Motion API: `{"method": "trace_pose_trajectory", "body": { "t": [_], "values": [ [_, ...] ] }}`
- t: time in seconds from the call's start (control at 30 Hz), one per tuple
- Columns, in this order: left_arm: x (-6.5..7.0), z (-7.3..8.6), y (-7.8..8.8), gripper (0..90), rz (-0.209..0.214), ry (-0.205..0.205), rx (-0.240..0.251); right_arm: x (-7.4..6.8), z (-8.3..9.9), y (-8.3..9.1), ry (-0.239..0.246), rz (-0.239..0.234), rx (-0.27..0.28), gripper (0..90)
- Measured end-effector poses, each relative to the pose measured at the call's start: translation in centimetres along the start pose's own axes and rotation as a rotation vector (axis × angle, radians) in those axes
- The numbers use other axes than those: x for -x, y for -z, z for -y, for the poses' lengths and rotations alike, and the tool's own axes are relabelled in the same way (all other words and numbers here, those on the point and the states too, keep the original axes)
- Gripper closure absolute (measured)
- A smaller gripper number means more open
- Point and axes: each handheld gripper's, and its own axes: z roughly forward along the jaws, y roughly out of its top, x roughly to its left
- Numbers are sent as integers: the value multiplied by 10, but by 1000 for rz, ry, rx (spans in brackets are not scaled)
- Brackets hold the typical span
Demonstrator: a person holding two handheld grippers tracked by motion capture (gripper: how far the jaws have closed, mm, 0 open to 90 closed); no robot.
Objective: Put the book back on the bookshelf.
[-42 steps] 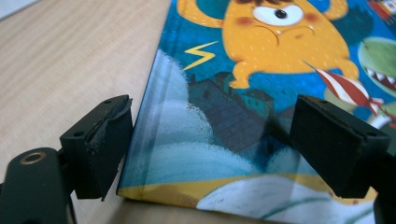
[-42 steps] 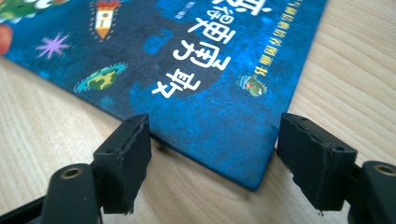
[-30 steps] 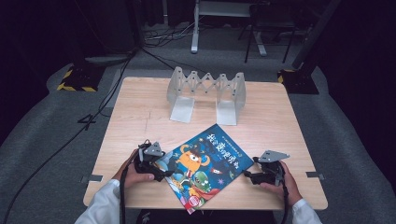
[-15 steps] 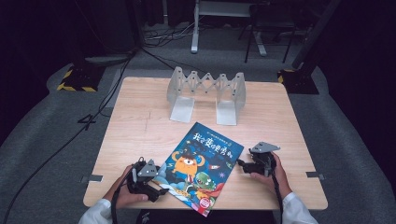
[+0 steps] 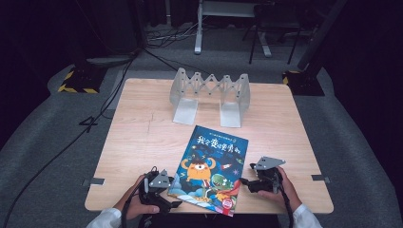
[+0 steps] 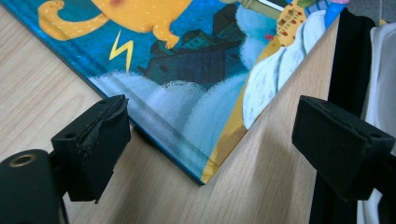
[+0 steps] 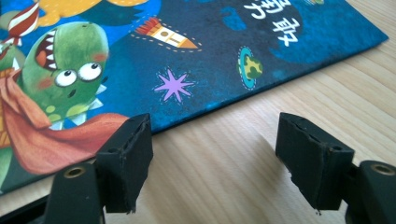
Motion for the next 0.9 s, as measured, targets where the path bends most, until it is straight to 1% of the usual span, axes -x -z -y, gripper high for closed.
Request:
{"method": "trace_pose_trajectory", "body": {
  "t": [0.1,0.13,0.17,0.2,0.23,0.3,0.4,0.47,0.53,0.63,0.7,0.73,0.8,0.9],
  "values": [
    [1,-2,-3,119,24,10,12,6,1,0,-16,15,3,273],
    [2,-3,-4,120,25,3,10,7,1,1,-25,25,3,272],
    [2,-3,-4,121,25,3,10,7,1,1,-25,25,3,272],
    [4,-6,-7,121,29,-5,10,11,2,1,-34,45,5,272],
    [4,-6,-7,121,29,-5,10,11,2,1,-34,45,5,272],
    [5,-10,-11,123,35,-9,13,17,4,2,-52,59,14,273],
    [6,-13,-14,124,33,-5,9,21,7,3,-63,53,19,273],
    [10,-19,-20,124,16,-18,1,25,9,5,-63,60,21,274],
    [11,-21,-22,123,14,-21,1,26,10,6,-62,59,24,276],
    [14,-25,-26,123,23,-26,4,30,14,10,-61,49,22,282],
    [15,-27,-29,122,31,-40,2,32,17,13,-71,47,23,294],
    [16,-28,-29,122,35,-32,-1,31,18,14,-68,50,22,296],
    [17,-30,-32,123,44,-42,3,30,20,17,-60,57,21,297],
    [21,-33,-36,125,47,-57,1,28,25,22,-68,64,13,300]
  ]
}}
